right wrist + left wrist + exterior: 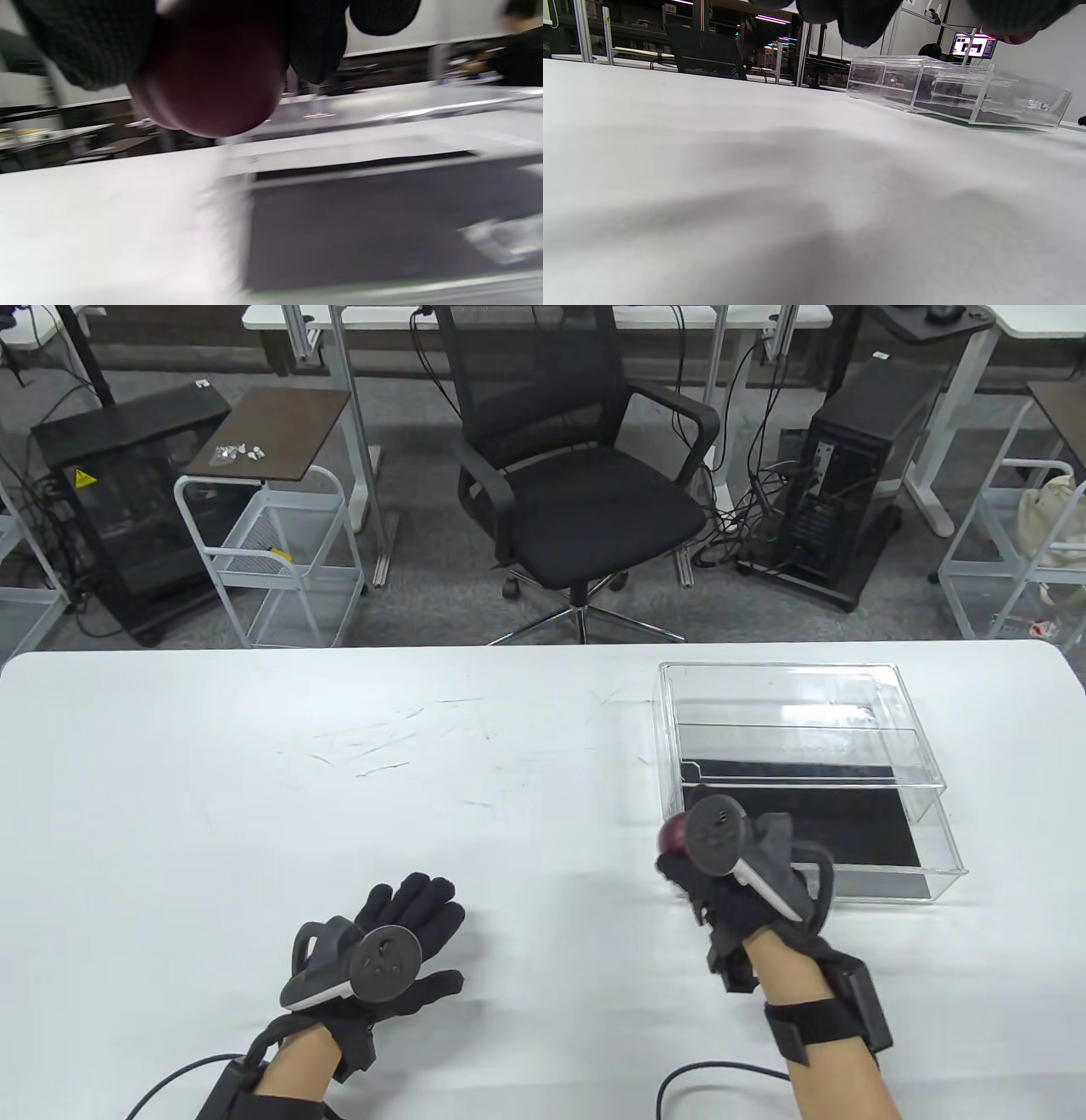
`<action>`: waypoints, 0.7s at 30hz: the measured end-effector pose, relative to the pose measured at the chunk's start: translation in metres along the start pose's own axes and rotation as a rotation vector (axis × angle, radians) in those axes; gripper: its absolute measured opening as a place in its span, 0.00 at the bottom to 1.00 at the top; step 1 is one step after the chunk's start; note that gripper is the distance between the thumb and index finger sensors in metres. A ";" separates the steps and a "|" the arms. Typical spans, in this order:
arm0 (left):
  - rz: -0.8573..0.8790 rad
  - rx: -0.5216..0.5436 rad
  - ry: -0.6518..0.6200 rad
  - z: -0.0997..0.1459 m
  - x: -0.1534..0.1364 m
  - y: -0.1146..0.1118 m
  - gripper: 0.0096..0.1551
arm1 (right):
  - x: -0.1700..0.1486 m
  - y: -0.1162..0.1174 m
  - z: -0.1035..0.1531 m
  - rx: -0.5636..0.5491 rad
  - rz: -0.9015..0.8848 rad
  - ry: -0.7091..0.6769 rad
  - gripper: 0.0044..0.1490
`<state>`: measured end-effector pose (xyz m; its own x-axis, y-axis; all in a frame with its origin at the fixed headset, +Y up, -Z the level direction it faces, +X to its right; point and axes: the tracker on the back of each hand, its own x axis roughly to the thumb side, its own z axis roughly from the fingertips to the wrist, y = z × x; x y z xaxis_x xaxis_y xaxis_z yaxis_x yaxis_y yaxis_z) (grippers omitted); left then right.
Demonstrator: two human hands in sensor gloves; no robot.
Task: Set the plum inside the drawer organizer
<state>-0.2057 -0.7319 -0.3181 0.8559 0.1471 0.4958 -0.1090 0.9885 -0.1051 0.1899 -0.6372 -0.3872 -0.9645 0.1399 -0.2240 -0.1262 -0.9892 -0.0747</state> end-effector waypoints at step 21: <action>0.057 -0.049 0.052 -0.004 -0.011 -0.004 0.46 | -0.064 0.071 -0.081 0.341 0.103 0.460 0.56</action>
<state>-0.2126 -0.7373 -0.3265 0.8742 0.2000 0.4425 -0.1347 0.9754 -0.1747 0.2615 -0.7132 -0.4574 -0.7856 -0.0287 -0.6180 -0.1781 -0.9462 0.2703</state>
